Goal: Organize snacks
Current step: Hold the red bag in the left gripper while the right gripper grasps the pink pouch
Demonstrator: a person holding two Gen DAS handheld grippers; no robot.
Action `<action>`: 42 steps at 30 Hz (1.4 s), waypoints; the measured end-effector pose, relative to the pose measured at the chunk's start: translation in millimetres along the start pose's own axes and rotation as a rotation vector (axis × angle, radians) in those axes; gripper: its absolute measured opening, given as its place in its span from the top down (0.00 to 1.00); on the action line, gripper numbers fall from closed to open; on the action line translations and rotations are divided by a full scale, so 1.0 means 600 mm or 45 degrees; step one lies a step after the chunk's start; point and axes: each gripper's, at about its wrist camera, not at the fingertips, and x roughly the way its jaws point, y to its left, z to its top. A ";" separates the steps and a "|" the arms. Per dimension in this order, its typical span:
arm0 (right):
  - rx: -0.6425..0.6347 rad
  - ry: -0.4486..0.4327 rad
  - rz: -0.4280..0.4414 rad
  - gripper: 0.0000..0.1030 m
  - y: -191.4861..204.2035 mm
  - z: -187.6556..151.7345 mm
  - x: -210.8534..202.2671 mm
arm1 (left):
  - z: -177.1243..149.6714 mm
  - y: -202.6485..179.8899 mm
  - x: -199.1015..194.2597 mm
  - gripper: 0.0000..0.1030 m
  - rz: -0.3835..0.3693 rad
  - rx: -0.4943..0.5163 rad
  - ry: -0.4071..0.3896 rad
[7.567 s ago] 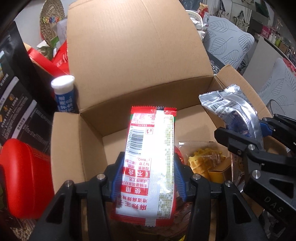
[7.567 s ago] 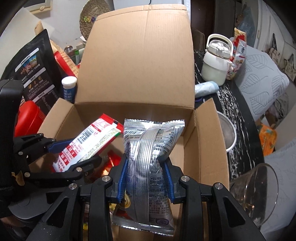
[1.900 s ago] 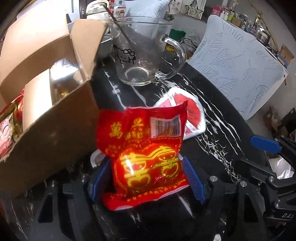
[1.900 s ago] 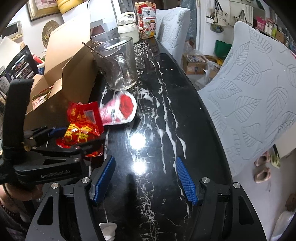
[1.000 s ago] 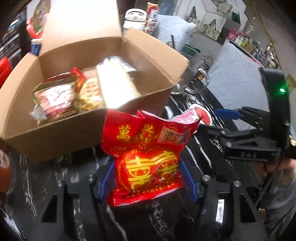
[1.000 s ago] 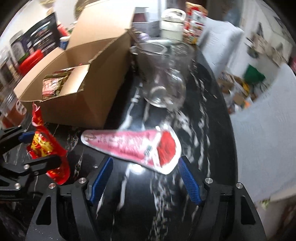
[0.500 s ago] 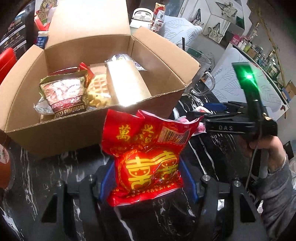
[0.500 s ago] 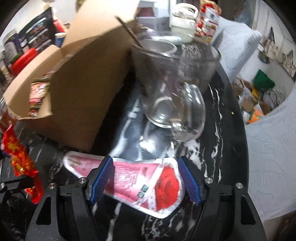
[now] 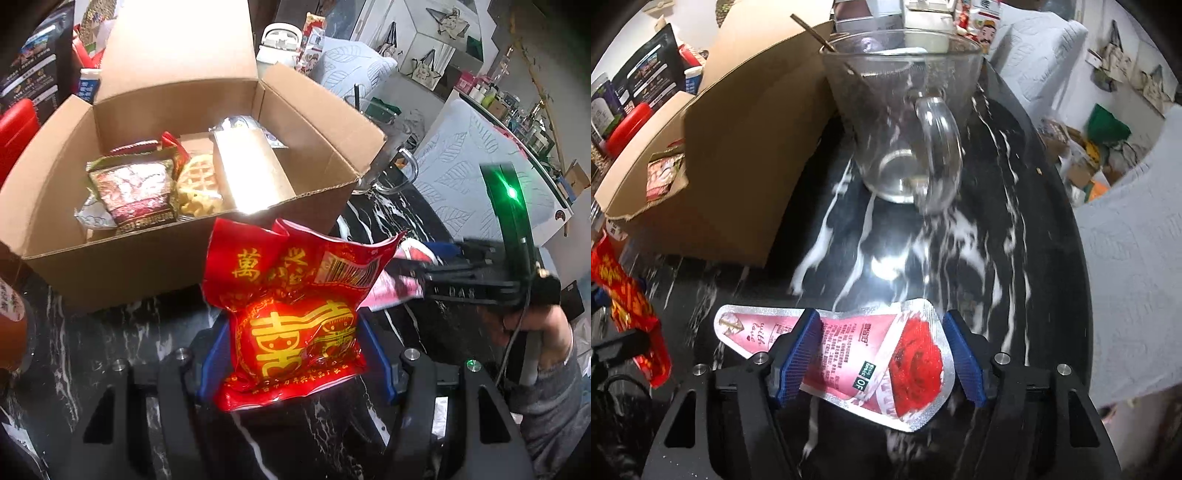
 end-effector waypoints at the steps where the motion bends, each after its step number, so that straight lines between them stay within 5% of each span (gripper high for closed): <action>1: 0.020 0.006 0.001 0.35 0.005 -0.010 -0.006 | -0.003 0.000 -0.006 0.38 0.001 0.001 -0.006; 9: 0.144 0.005 -0.020 0.35 0.068 -0.087 -0.040 | -0.042 0.018 -0.064 0.38 0.020 -0.003 -0.039; 16: 0.094 0.008 0.034 0.35 0.157 -0.135 -0.063 | -0.079 0.056 -0.094 0.38 0.037 -0.028 -0.027; 23: 0.031 -0.029 -0.081 0.35 0.195 -0.130 -0.087 | -0.094 0.085 -0.111 0.38 0.034 -0.032 -0.033; 28: -0.022 -0.058 -0.195 0.16 0.189 -0.106 -0.082 | -0.097 0.090 -0.112 0.38 0.024 -0.036 -0.037; 42: -0.153 0.035 -0.082 0.16 0.191 -0.055 -0.007 | -0.089 0.090 -0.100 0.38 0.020 -0.045 -0.013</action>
